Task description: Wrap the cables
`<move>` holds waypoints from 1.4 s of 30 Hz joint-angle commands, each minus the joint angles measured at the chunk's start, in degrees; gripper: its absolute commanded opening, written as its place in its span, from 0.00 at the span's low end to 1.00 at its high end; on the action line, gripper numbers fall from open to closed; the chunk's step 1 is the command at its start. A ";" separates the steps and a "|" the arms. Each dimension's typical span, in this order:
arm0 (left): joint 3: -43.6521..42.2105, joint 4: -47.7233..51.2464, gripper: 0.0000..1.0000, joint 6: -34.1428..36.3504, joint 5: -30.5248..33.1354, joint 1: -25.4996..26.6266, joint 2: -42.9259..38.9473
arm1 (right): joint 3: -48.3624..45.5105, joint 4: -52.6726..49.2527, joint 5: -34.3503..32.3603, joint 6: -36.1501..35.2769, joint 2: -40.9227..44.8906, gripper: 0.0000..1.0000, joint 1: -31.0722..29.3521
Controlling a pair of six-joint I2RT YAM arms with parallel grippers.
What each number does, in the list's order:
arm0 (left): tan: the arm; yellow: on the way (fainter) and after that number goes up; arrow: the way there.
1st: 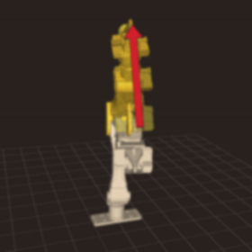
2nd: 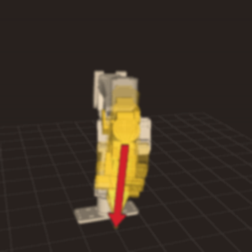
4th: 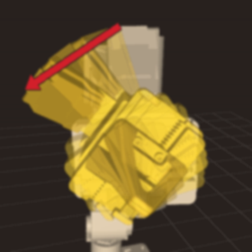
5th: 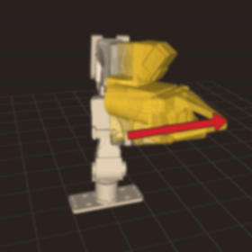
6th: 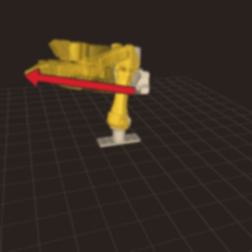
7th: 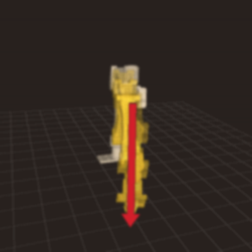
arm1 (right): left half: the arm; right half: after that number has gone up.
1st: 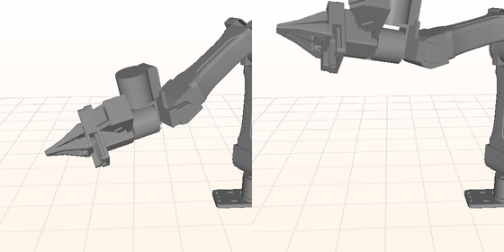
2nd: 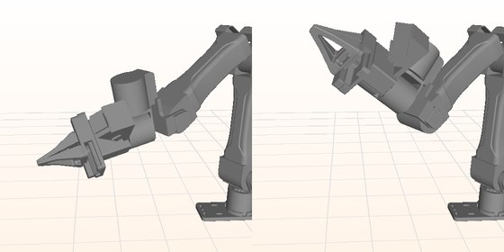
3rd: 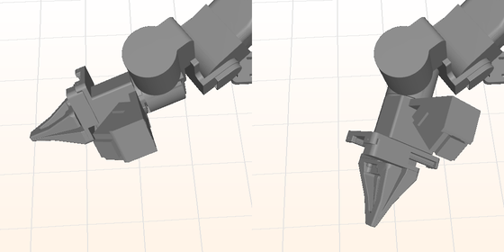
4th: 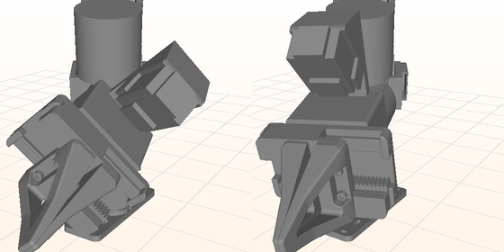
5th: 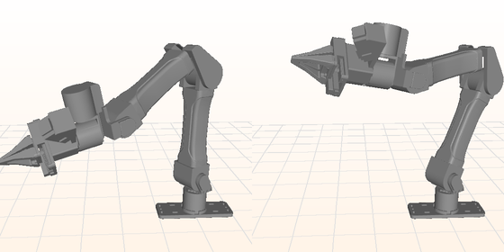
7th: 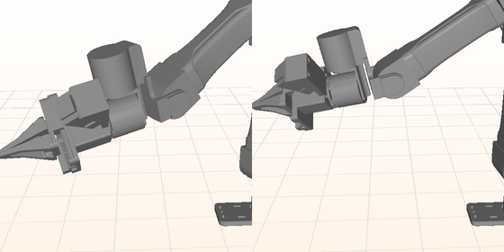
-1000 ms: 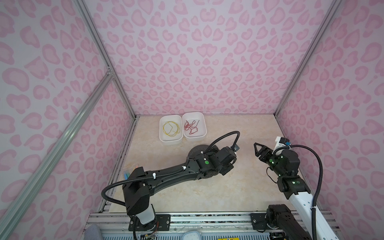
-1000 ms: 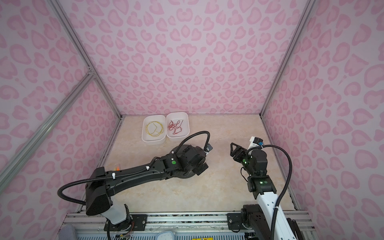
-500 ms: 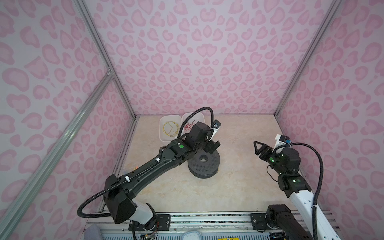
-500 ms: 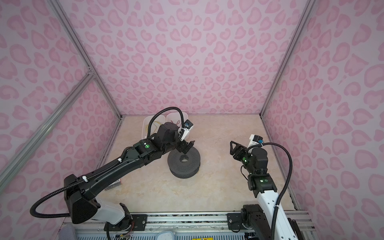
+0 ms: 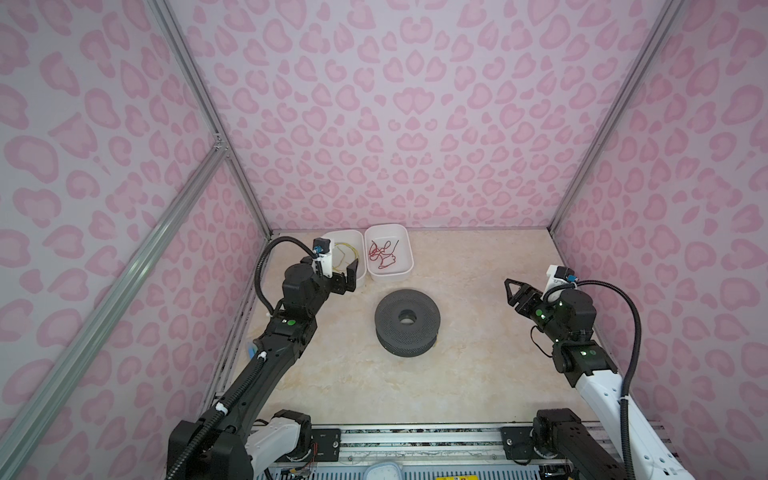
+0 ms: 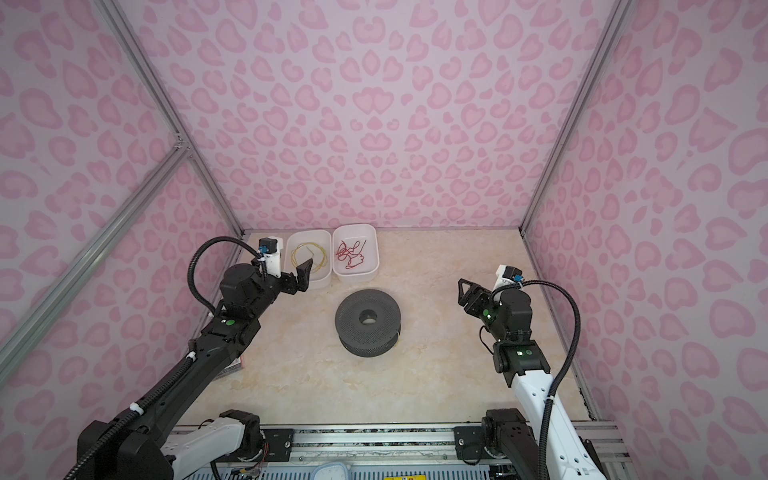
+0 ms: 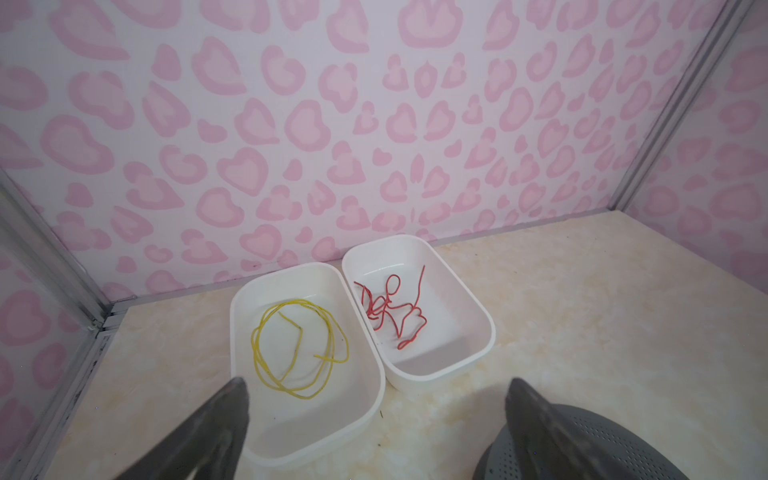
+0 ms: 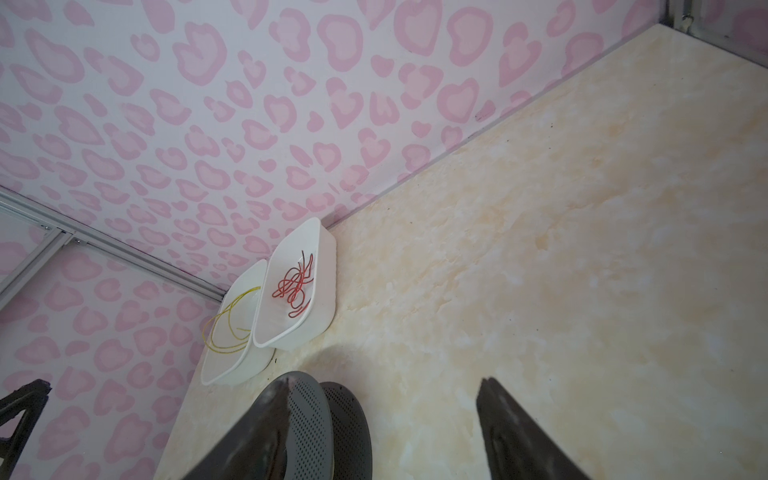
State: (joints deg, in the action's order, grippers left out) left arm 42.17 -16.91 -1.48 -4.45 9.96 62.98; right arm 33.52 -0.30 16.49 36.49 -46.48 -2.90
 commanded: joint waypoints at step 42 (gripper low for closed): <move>-23.49 -39.75 0.98 -0.52 4.90 -11.37 21.53 | -2.23 8.46 -3.32 -4.48 -6.16 0.73 -0.53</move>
State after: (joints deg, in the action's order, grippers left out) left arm 17.63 -56.73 -1.89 0.86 -1.04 84.03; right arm 31.20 7.25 14.96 34.83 -52.05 -3.18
